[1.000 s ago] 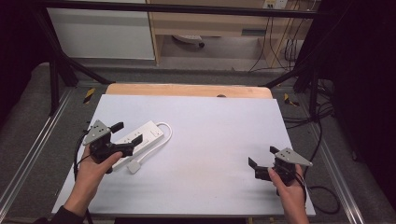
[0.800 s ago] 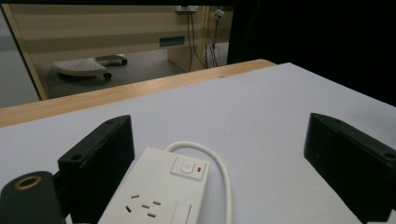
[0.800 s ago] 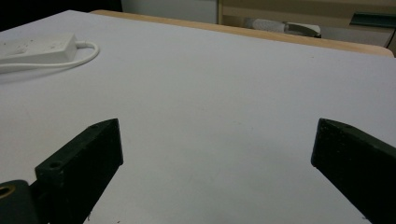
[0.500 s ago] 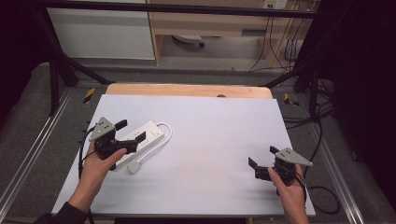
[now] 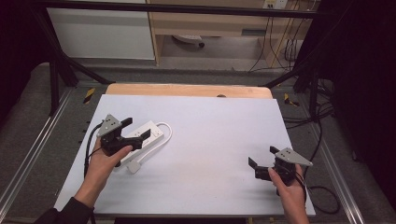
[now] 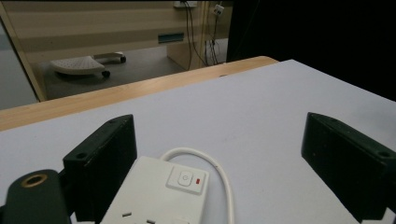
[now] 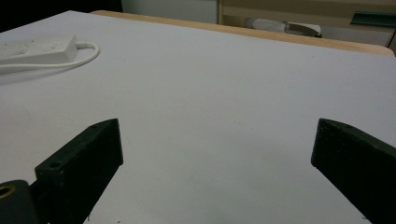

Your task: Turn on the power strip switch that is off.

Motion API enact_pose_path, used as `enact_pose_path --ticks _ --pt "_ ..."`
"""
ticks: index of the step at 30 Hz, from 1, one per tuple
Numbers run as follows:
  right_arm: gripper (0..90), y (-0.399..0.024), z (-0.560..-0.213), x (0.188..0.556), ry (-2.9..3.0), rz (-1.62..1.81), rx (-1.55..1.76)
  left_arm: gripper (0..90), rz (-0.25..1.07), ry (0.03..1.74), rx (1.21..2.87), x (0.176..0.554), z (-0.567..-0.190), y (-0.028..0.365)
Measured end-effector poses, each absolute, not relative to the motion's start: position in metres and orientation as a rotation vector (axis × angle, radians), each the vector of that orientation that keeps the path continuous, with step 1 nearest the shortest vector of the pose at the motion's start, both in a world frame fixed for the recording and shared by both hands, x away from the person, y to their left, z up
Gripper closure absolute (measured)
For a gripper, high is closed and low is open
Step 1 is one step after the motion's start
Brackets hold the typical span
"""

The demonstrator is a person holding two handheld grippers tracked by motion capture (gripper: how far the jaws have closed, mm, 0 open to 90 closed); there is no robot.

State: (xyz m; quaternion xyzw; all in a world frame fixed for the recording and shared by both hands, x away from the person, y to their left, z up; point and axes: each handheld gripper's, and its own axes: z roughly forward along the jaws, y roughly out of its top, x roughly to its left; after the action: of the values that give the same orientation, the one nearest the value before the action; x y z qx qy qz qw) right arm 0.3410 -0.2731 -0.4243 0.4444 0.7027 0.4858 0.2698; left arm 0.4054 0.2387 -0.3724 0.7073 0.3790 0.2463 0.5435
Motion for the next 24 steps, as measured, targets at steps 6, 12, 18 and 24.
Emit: enact_pose_path --ticks 6,12,18,24 --pt "2.7 -0.273 -0.424 0.341 1.894 1.308 1.197 11.8 0.589 0.91 1.691 0.41 -0.375 0.236" --pt "2.7 -0.273 -0.424 0.341 1.896 1.309 1.199 13.9 0.584 0.917 1.698 0.415 -0.379 0.233" --pt "2.7 -0.273 -0.424 0.341 1.898 1.305 1.195 14.5 0.588 0.921 1.714 0.418 -0.382 0.23" --pt "2.7 -0.273 -0.424 0.341 1.899 1.308 1.193 14.8 0.583 0.919 1.729 0.422 -0.384 0.226"
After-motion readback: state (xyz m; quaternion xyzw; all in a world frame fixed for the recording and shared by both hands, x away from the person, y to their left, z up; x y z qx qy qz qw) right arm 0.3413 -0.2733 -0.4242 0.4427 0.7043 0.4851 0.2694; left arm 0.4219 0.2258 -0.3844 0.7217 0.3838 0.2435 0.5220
